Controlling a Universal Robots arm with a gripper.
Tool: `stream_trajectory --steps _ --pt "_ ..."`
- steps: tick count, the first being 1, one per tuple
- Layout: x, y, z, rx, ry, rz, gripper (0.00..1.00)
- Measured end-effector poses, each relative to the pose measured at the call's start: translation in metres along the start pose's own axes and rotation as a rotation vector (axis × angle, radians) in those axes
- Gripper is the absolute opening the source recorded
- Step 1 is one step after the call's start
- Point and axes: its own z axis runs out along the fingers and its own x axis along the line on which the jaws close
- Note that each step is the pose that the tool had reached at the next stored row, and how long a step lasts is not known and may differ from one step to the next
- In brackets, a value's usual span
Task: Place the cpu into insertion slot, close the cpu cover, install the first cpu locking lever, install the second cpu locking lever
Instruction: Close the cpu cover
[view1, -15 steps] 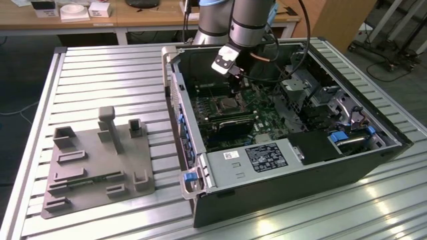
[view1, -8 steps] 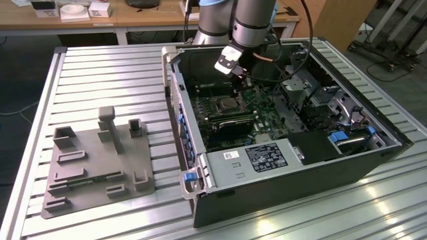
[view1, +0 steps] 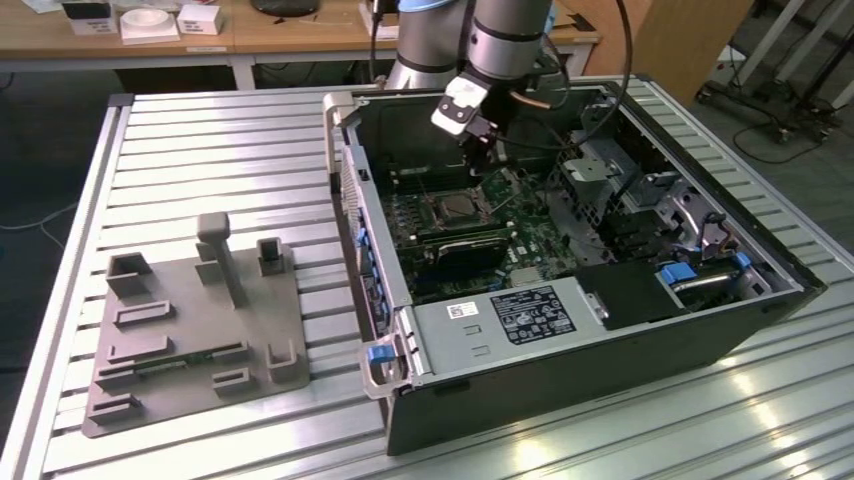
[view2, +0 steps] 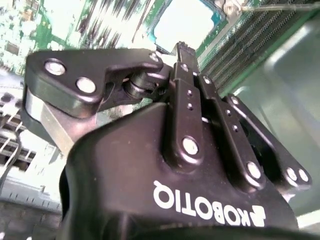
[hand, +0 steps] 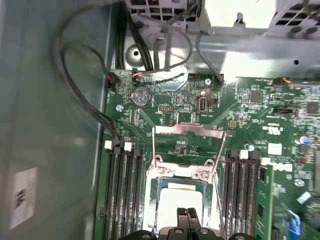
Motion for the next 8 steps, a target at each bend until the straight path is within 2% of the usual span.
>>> stream_trajectory --steps 5,8 --pt "0.0000 0.0002 -0.0182 -0.0001 0.0000 0.000 0.10" --pt "0.0000 0.0008 -0.0205 -0.0002 0.0003 0.000 0.10"
